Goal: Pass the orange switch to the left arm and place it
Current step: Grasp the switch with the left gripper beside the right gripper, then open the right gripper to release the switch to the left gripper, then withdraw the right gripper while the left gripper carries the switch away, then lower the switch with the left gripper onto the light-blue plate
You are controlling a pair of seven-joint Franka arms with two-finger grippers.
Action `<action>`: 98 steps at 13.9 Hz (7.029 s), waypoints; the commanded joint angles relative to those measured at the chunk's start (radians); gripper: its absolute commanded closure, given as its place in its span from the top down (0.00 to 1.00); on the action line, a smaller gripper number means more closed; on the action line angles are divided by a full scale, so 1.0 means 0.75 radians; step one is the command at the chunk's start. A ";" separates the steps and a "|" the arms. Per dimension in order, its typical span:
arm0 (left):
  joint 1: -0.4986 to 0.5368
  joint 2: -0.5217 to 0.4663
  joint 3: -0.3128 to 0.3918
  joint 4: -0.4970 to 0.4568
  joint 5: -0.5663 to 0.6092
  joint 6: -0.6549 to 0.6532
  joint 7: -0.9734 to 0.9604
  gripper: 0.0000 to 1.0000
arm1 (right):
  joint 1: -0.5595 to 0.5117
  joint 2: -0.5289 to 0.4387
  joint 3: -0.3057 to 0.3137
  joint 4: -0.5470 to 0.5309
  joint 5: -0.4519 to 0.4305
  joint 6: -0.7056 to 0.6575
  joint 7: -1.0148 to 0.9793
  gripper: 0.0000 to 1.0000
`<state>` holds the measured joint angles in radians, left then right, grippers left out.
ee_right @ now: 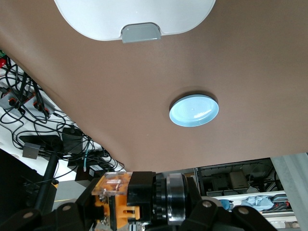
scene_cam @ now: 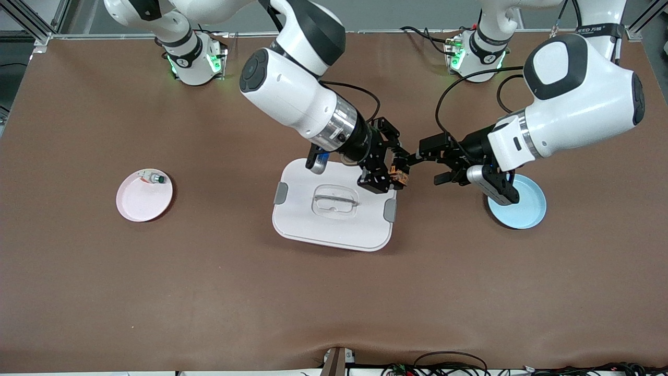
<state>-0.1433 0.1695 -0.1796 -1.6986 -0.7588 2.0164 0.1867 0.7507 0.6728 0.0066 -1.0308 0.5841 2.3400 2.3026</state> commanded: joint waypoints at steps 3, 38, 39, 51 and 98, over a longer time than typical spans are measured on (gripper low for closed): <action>0.005 0.050 -0.002 0.097 -0.058 0.005 0.025 1.00 | 0.030 0.042 -0.007 0.053 0.011 0.017 -0.068 0.00; -0.056 0.095 -0.002 0.082 -0.044 0.034 0.052 0.00 | 0.054 0.064 -0.017 0.051 -0.022 0.067 -0.074 1.00; -0.056 0.095 -0.002 0.082 -0.042 0.034 0.052 0.00 | 0.054 0.064 -0.015 0.049 -0.059 0.065 -0.074 1.00; -0.028 0.024 0.010 0.093 0.355 -0.175 0.007 0.00 | -0.054 0.023 -0.001 0.147 -0.102 -0.577 -0.427 1.00; 0.479 -0.275 -0.004 -0.766 1.020 0.332 -1.846 0.00 | -1.064 -0.218 -0.015 0.178 -0.762 -1.739 -3.025 1.00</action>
<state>0.1943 -0.0660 -0.1721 -2.2676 -0.0177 2.2397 -1.1645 -0.0463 0.5236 -0.0182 -0.8881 0.0367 1.0432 0.0293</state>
